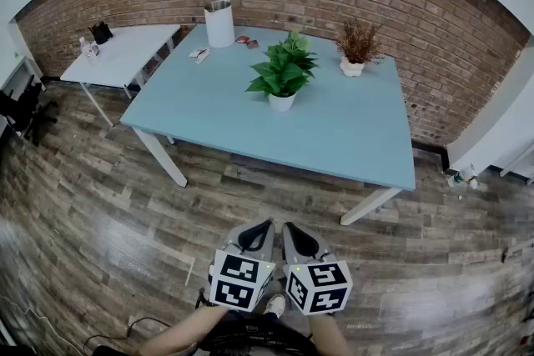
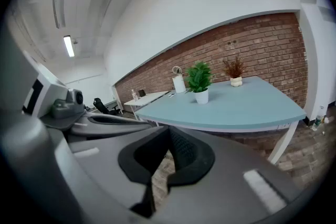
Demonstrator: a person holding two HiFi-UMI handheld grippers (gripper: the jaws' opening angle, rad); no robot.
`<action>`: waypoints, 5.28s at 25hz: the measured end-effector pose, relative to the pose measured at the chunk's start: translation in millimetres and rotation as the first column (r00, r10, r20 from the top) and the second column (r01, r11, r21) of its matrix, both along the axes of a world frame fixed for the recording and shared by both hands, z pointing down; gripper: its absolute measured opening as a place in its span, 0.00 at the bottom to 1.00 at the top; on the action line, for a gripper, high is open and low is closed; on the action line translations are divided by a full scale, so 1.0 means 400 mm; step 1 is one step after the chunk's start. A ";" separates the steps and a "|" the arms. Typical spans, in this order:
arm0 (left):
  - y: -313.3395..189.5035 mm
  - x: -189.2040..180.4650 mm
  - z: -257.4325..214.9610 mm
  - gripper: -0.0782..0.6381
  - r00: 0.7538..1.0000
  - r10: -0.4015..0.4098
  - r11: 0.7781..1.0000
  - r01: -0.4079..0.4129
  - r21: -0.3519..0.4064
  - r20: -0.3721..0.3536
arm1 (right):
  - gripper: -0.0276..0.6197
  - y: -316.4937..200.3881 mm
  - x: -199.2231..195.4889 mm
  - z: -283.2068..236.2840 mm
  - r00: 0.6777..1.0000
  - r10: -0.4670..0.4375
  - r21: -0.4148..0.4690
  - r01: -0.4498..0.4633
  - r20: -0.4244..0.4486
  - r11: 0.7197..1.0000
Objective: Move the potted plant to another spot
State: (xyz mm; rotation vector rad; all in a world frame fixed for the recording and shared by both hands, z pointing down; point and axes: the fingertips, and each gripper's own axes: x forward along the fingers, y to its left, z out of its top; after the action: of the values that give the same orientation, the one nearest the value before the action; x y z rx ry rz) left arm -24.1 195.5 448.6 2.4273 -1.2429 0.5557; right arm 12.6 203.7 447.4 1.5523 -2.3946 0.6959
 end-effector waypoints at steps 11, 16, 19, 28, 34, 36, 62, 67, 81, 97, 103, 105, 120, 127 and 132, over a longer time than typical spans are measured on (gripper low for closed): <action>-0.026 0.067 0.016 0.11 0.999 -0.031 0.999 0.031 -0.012 0.014 | 0.05 -0.033 0.075 0.005 1.000 -0.012 0.022 0.012 0.016 1.000; -0.052 0.082 0.020 0.11 0.999 -0.049 0.999 0.049 -0.012 0.007 | 0.05 -0.066 0.095 0.012 0.999 -0.023 0.033 0.022 0.024 0.999; -0.081 0.088 0.024 0.11 0.998 -0.056 0.998 0.056 -0.014 0.001 | 0.05 -0.099 0.100 0.011 0.999 -0.031 0.042 0.030 0.023 0.999; -0.248 0.097 0.056 0.11 0.998 -0.048 0.999 0.047 -0.027 -0.029 | 0.07 -0.270 0.120 0.041 0.999 -0.016 0.045 0.018 -0.043 0.999; -0.407 0.084 0.061 0.11 0.999 -0.014 0.999 0.012 -0.033 -0.044 | 0.12 -0.426 0.103 0.058 0.997 0.012 0.042 -0.009 -0.076 0.999; -0.461 0.074 0.060 0.11 0.999 -0.001 0.999 -0.001 -0.037 -0.046 | 0.15 -0.481 0.096 0.062 0.995 0.025 0.041 -0.022 -0.093 0.999; -0.885 -0.129 0.131 0.11 1.000 -0.010 0.996 0.010 -0.085 0.005 | 0.71 -1.032 0.056 0.259 0.943 0.058 0.012 -0.058 -0.329 0.998; -0.918 -0.137 0.134 0.11 0.999 -0.034 0.996 0.037 -0.081 0.035 | 0.79 -1.083 0.044 0.303 0.948 0.029 0.008 -0.028 -0.317 1.000; -0.940 -0.153 0.160 0.11 0.995 -0.069 0.991 0.077 -0.107 0.072 | 0.81 -1.171 0.033 0.348 0.943 0.012 -0.002 -0.014 -0.332 1.000; -0.962 -0.129 0.162 0.11 0.998 -0.034 0.994 0.039 -0.101 0.054 | 0.80 -1.159 0.065 0.360 0.943 0.043 -0.011 -0.049 -0.331 0.999; -0.964 -0.076 0.160 0.11 0.999 0.017 0.995 -0.012 -0.097 0.042 | 0.80 -1.139 0.140 0.353 0.935 0.098 -0.008 -0.107 -0.342 0.994; -0.964 -0.053 0.160 0.11 0.999 0.034 0.995 -0.030 -0.099 0.038 | 0.80 -1.131 0.173 0.354 0.932 0.118 -0.008 -0.128 -0.342 0.992; -0.958 0.111 0.164 0.11 0.989 0.150 0.984 -0.149 -0.099 0.006 | 0.80 -1.060 0.381 0.346 0.891 0.251 -0.011 -0.275 -0.378 0.961; -0.955 0.175 0.164 0.11 0.981 0.195 0.976 -0.194 -0.099 0.000 | 0.80 -1.033 0.471 0.335 0.866 0.315 0.001 -0.342 -0.389 0.940; -0.948 0.211 0.164 0.11 0.976 0.216 0.971 -0.215 -0.100 -0.003 | 0.80 -1.010 0.521 0.340 0.856 0.333 -0.012 -0.367 -0.395 0.930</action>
State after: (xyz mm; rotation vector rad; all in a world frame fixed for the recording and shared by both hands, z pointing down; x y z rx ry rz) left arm 60.4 -183.7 514.2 2.4926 -0.9353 0.6712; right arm 221.0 -200.5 583.4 1.9058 -1.7935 0.4853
